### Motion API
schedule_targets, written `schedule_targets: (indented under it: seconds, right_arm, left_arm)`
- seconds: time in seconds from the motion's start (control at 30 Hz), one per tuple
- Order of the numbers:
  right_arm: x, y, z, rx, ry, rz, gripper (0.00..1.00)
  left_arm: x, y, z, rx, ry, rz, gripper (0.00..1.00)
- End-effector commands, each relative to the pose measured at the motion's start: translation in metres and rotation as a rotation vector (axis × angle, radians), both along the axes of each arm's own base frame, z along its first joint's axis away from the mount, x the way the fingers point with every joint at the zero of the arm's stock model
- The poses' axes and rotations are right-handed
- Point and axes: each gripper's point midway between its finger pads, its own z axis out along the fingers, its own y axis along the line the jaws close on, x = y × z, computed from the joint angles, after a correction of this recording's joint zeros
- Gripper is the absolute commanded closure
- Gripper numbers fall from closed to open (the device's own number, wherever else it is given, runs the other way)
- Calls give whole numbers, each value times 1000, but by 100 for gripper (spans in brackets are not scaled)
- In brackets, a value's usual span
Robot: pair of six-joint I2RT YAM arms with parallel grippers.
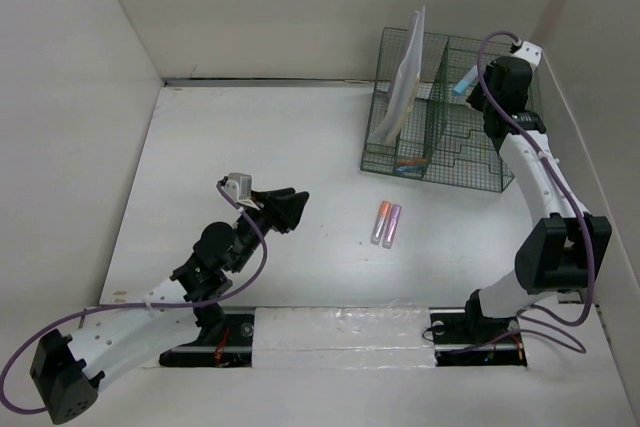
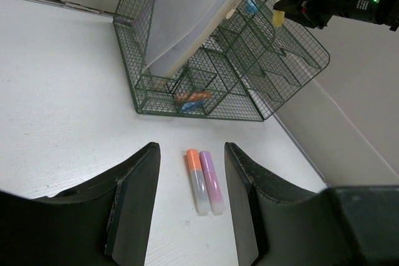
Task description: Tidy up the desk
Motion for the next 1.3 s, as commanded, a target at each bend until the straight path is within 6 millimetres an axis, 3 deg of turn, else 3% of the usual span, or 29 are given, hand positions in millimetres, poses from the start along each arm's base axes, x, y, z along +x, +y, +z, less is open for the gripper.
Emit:
schedule_targets:
  seconds: [0.0, 0.13, 0.2, 0.27, 0.37, 0.47, 0.53, 0.57, 0.6, 0.63, 0.67, 0.73, 0.77, 0.83, 0.87, 0.93, 1.0, 1.03, 1.07, 1.1, 1.13, 1.27]
  right_arm:
    - [2, 4, 54, 18, -136, 33, 77]
    - [10, -5, 39, 27, -103, 19, 65]
    - [16, -6, 37, 39, -96, 34, 49]
    - [14, -2, 47, 49, -120, 53, 36]
    - [7, 2, 63, 67, -165, 65, 30]
    - [-17, 17, 91, 63, -238, 89, 30]
    - [-49, 39, 104, 68, -299, 127, 33]
    - [-75, 59, 108, 81, -346, 165, 39]
    - [-75, 57, 108, 85, -348, 154, 43]
    - [-101, 81, 103, 103, -369, 218, 50]
    - [-112, 95, 94, 118, -367, 257, 67]
    - [-138, 116, 61, 120, -285, 328, 80]
    - [-150, 137, 46, 122, -237, 381, 92]
    - [-169, 156, -1, 126, -97, 436, 98]
    - [-184, 177, -33, 120, -10, 502, 100]
    - [-207, 193, -78, 133, 135, 538, 100]
    - [-231, 216, -126, 143, 257, 590, 95]
    - [-236, 221, -138, 150, 284, 594, 89]
    - [-239, 227, -154, 147, 319, 600, 73]
    - [-244, 236, -165, 166, 332, 613, 66]
    - [-243, 247, -172, 164, 323, 634, 55]
    - [-234, 250, -181, 124, 323, 631, 47]
  left_arm:
    - [-1, 0, 21, -55, -40, -9, 58]
    - [-2, -1, 21, -58, -40, -17, 58]
    - [-2, -1, 20, -56, -38, -17, 58]
    - [-1, -1, 20, -56, -38, -12, 58]
    - [-1, -2, 19, -52, -35, -17, 58]
    - [-2, -3, 19, -54, -36, -20, 58]
    - [-2, -3, 19, -55, -35, -23, 58]
    - [-3, -4, 20, -59, -38, -29, 58]
    - [-3, -4, 21, -59, -38, -29, 58]
    - [-4, -5, 21, -58, -39, -37, 58]
    - [-4, -5, 22, -60, -40, -40, 58]
    - [-4, -4, 22, -61, -41, -36, 58]
    - [-4, -4, 22, -61, -39, -34, 58]
    - [-5, -4, 23, -65, -41, -37, 58]
    - [-5, -4, 24, -69, -43, -39, 58]
    - [-5, -6, 22, -68, -42, -45, 58]
    - [-4, -7, 21, -66, -38, -46, 58]
    - [-4, -7, 21, -66, -38, -46, 58]
    - [-4, -8, 22, -66, -36, -49, 58]
    - [-4, -9, 21, -65, -34, -52, 58]
    - [-4, -10, 21, -62, -32, -58, 58]
    - [-4, -10, 20, -61, -31, -58, 58]
